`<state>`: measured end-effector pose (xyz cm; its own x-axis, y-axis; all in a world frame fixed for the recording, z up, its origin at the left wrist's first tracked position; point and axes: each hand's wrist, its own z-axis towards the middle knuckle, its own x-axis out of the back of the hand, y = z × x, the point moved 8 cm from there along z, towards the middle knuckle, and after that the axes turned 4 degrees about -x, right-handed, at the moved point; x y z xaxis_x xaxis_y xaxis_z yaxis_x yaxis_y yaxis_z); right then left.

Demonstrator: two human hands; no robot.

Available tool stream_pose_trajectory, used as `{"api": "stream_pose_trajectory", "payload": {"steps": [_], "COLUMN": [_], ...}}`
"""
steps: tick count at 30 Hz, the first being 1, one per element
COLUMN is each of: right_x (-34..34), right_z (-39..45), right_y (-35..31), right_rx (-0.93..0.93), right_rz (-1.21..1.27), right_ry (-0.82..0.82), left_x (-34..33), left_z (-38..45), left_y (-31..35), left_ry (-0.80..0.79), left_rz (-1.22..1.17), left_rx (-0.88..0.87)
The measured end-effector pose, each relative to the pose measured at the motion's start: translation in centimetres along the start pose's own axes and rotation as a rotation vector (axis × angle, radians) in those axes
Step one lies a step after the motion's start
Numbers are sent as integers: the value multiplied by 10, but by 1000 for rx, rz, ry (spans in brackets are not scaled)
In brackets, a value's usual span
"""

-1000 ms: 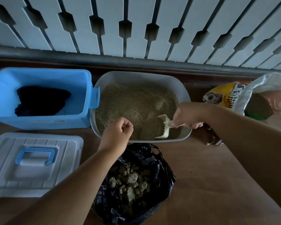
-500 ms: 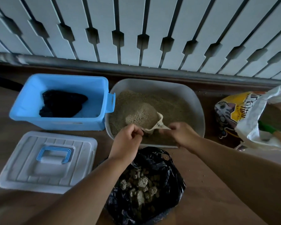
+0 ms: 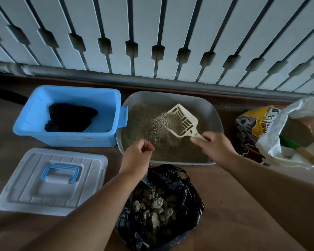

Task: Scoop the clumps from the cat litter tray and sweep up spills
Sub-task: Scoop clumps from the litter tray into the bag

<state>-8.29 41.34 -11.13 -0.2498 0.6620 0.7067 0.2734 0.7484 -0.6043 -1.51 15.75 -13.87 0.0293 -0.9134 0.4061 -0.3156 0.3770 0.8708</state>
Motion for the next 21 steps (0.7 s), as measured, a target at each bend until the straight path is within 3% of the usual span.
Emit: {"api": "stream_pose_trajectory", "payload": {"steps": [10,15,18,21], "right_x": [9,21,28,19], "right_z": [0,-1,-4,-5], "right_y": [-7,-11,-22,-34], "right_rx": [-8,36,108,249], "right_rz": [42,-269,-511,-628], "right_ry": [3,125,274,297], "left_x": [5,6,16,29], "left_z": [-4,-2,-5,-9], "left_y": [-9,-11,-12,-17], "left_ry": [23,27,137,252], "left_rz": [-4,-17,28,93], "left_rx": [53,55,36,56]}}
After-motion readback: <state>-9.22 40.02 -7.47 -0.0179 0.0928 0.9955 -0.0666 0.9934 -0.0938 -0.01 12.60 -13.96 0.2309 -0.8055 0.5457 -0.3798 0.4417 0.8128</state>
